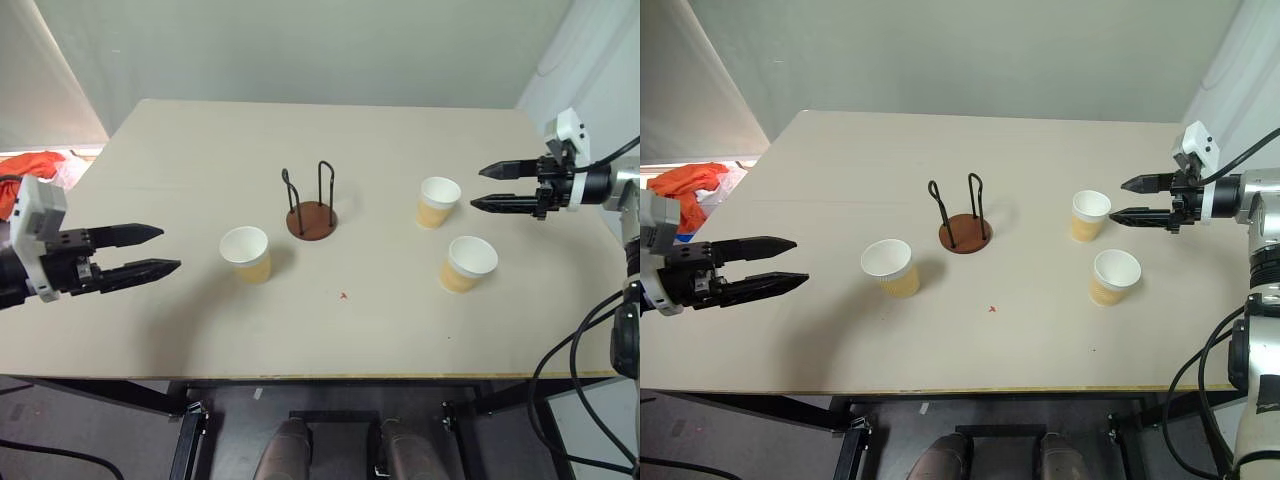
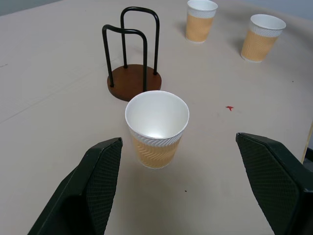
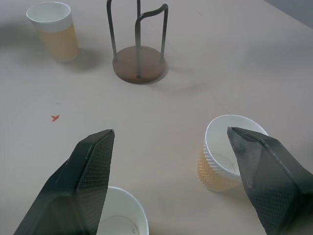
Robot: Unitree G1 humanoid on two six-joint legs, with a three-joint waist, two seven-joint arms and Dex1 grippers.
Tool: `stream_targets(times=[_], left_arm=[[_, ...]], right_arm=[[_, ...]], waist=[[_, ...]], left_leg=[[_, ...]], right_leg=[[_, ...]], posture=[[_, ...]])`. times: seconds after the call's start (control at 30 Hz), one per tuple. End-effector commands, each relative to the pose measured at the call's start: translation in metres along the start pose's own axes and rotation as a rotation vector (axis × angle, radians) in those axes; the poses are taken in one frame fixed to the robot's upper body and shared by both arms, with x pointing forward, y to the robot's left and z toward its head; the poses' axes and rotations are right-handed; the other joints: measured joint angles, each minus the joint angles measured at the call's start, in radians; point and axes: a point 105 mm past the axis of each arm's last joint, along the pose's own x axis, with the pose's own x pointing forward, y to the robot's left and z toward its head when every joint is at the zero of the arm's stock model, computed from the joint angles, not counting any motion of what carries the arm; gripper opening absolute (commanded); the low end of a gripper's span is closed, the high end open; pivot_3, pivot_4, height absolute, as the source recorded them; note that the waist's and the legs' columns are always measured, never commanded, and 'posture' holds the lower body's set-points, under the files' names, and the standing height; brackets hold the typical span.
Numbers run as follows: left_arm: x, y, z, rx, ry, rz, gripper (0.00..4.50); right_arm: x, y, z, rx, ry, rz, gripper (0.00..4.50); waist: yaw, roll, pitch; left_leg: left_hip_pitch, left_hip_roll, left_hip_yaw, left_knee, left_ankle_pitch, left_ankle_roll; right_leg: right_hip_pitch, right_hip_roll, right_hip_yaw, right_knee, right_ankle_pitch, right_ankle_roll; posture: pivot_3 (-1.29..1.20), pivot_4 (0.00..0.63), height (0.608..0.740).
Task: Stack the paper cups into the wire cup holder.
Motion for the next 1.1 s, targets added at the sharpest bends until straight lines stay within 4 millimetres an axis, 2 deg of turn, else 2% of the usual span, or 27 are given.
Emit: stream_targets(times=[0.03, 0.23, 0.43, 0.53, 0.67, 0.83, 0.9, 0.97, 1.1], left_arm=[[-0.001, 0.0, 0.009, 0.039, -0.006, -0.003, 4.06], [0.004, -0.004, 0.01, 0.048, -0.008, -0.017, 4.06], [0.025, 0.001, 0.039, 0.135, -0.085, 0.003, 4.06], [0.045, 0.005, 0.049, 0.18, -0.073, -0.006, 4.06], [0.071, 0.017, 0.049, 0.183, -0.022, -0.035, 4.06], [0.114, 0.031, 0.054, 0.186, 0.006, -0.044, 4.06], [0.125, 0.032, 0.055, 0.189, 0.009, -0.064, 4.06], [0.145, 0.033, 0.055, 0.188, 0.019, -0.074, 4.06], [0.18, 0.03, 0.056, 0.178, 0.032, -0.122, 4.06]], right_arm=[[-0.01, -0.002, 0.013, -0.04, -0.031, -0.019, 3.93], [-0.011, -0.001, 0.011, -0.037, -0.028, -0.018, 3.93], [-0.011, 0.001, 0.017, -0.048, -0.045, -0.011, 3.93], [-0.012, 0.014, 0.028, -0.085, -0.077, 0.028, 3.93], [-0.008, 0.037, 0.04, -0.119, -0.125, 0.054, 3.93], [-0.004, 0.061, 0.042, -0.116, -0.151, 0.044, 3.93], [-0.003, 0.067, 0.043, -0.11, -0.16, 0.041, 3.93], [0.0, 0.076, 0.046, -0.094, -0.187, 0.039, 3.93], [0.009, 0.096, 0.049, -0.067, -0.225, 0.035, 3.93]], waist=[[0.0, 0.0, 0.0], [0.0, 0.0, 0.0], [0.006, 0.0, 0.0], [0.01, 0.0, 0.0], [0.009, 0.0, 0.0], [0.011, 0.0, 0.0], [0.012, 0.0, 0.0], [0.012, 0.0, 0.0], [0.012, 0.0, 0.0]], left_leg=[[0.0, 0.0, 0.0, 0.0, 0.0, 0.0], [0.0, 0.0, 0.0, 0.0, 0.0, 0.0], [-0.001, 0.0, 0.0, 0.001, 0.0, 0.0], [-0.001, 0.0, 0.0, 0.001, 0.0, 0.0], [-0.001, -0.001, 0.001, 0.002, 0.0, 0.001], [-0.002, -0.001, 0.001, 0.003, 0.0, 0.001], [-0.004, -0.001, 0.001, 0.004, 0.001, 0.003], [-0.005, -0.002, 0.001, 0.005, 0.001, 0.004], [-0.007, -0.003, 0.001, 0.006, 0.003, 0.007]], right_leg=[[0.0, 0.0, 0.0, 0.0, 0.0, 0.0], [0.0, 0.0, 0.0, 0.0, 0.0, 0.0], [0.0, 0.0, 0.0, 0.0, 0.0, 0.001], [0.0, 0.0, 0.001, 0.0, 0.001, 0.002], [0.0, 0.0, 0.001, -0.001, 0.001, 0.005], [0.001, 0.0, 0.001, -0.002, 0.002, 0.01], [0.001, 0.0, 0.001, -0.003, 0.003, 0.012], [0.001, -0.001, 0.002, -0.005, 0.005, 0.016], [0.002, -0.001, 0.002, -0.01, 0.013, 0.03]], posture=[[0.0, 0.15, 0.74], [0.0, 0.15, 0.74], [0.0, 0.15, 0.74], [0.0, 0.15, 0.74], [0.0, 0.15, 0.74], [0.0, 0.15, 0.74], [0.0, 0.15, 0.74], [0.0, 0.15, 0.74], [0.0, 0.15, 0.74]])
